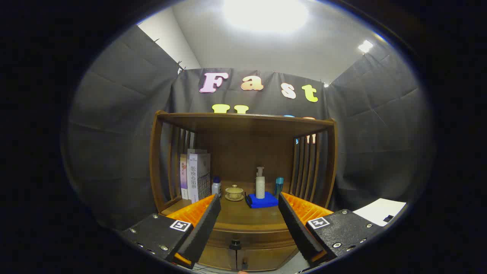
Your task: Pull open the drawer, take out the items inside it, and place them on the countertop above the cabinet.
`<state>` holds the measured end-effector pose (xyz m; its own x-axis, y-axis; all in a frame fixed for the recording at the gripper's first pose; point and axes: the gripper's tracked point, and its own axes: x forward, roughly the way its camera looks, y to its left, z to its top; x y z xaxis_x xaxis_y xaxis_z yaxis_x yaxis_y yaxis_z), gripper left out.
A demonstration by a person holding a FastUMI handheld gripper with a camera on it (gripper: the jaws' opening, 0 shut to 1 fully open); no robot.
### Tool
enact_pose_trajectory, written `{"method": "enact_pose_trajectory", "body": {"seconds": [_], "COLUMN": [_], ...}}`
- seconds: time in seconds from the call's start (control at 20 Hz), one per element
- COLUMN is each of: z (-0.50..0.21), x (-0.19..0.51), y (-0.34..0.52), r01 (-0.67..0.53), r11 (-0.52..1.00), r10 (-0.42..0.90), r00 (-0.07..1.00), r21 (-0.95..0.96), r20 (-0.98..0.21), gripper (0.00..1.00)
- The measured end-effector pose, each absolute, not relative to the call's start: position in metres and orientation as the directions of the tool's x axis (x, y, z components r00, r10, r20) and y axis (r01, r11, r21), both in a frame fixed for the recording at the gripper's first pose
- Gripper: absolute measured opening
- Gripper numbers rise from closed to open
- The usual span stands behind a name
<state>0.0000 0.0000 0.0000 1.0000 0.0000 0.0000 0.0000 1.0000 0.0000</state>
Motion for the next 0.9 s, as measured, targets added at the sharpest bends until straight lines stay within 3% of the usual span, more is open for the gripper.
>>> {"method": "enact_pose_trajectory", "body": {"seconds": [0.9], "z": [-0.024], "x": [0.002], "y": [0.052], "r01": [-0.129], "r11": [0.992], "r10": [0.129], "r00": [0.990], "r21": [0.011], "r20": [-0.063], "gripper": [0.96]}}
